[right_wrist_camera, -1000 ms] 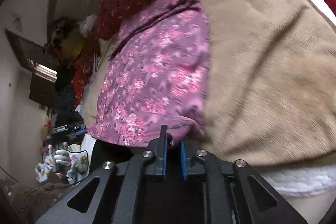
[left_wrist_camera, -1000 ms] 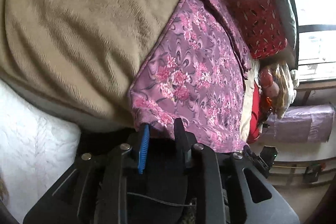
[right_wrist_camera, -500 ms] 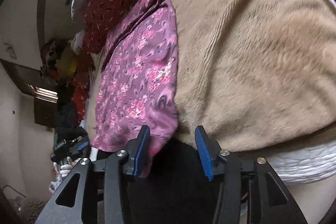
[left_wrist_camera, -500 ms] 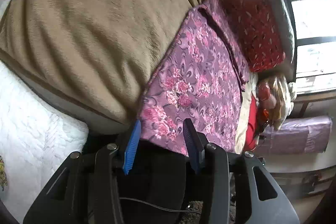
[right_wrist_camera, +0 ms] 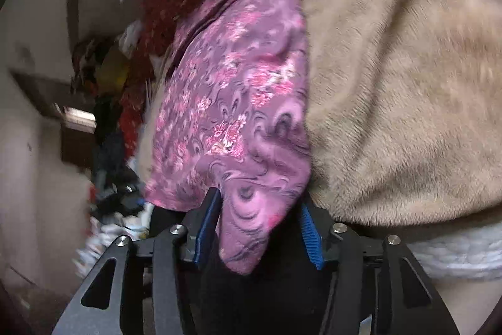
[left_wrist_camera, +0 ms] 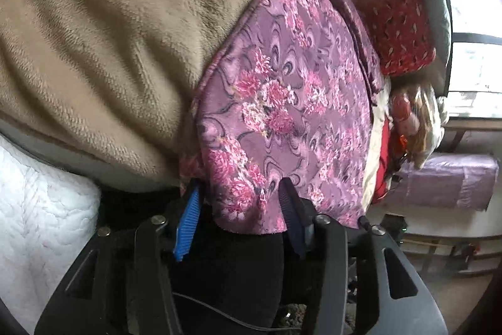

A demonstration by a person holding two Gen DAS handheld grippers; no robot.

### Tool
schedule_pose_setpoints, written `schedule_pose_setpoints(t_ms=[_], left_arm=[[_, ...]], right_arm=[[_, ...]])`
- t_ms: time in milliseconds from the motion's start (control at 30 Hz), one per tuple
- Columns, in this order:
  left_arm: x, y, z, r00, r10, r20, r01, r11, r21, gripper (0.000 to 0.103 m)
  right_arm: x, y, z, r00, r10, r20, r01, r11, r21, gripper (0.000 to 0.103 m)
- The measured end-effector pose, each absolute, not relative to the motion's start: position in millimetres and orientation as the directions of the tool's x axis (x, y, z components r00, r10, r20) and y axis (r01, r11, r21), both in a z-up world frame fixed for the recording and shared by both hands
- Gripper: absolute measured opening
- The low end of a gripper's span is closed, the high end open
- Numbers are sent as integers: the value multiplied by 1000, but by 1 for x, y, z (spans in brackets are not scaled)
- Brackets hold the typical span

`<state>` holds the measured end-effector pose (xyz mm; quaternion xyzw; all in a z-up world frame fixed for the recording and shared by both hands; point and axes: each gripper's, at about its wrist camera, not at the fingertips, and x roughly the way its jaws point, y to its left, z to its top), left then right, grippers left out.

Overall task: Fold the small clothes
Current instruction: 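Grasp the hem corners with both grippers and lift toward the collar, then carry the hem over the shirt body toward the collar with both grippers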

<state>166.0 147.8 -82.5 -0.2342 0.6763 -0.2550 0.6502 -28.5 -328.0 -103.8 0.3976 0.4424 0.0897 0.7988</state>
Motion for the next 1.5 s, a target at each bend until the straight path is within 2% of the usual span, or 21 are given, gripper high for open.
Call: schedule_pose_setpoints(t_ms=[33, 67, 200, 533, 733, 1067, 1300, 1400, 1500], left_arm=[[166, 146, -80, -48, -649, -760, 25, 760, -650, 13], [166, 145, -79, -58, -653, -755, 31, 755, -655, 5], [168, 142, -60, -28, -673, -739, 60, 737, -673, 5], [220, 123, 12, 114, -761, -639, 116, 649, -752, 5], [282, 94, 24, 175, -744, -645, 104, 665, -740, 5], [415, 18, 9, 209, -708, -675, 74, 699, -711, 5], [509, -40, -1, 249, -627, -738, 64, 771, -634, 5], [536, -59, -23, 238, -550, -801, 36, 829, -559, 5], [553, -70, -44, 198, -479, -855, 24, 875, -484, 5]], right_arm=[[-28, -324, -99, 591, 501, -633, 172, 688, 705, 22], [-26, -322, -95, 590, 517, -621, 144, 689, 710, 8], [-23, -317, -70, 630, 525, -573, 52, 707, 705, 8], [10, -364, -20, 795, 509, -330, -23, 569, 822, 8], [61, -385, -7, 833, 469, -293, -14, 547, 837, 8], [169, -448, -15, 891, 387, -236, 25, 477, 878, 8], [247, -499, -37, 926, 291, -242, 104, 418, 903, 8], [278, -513, -59, 905, 262, -335, 210, 410, 888, 9], [298, -521, -81, 859, 292, -421, 298, 383, 874, 13]])
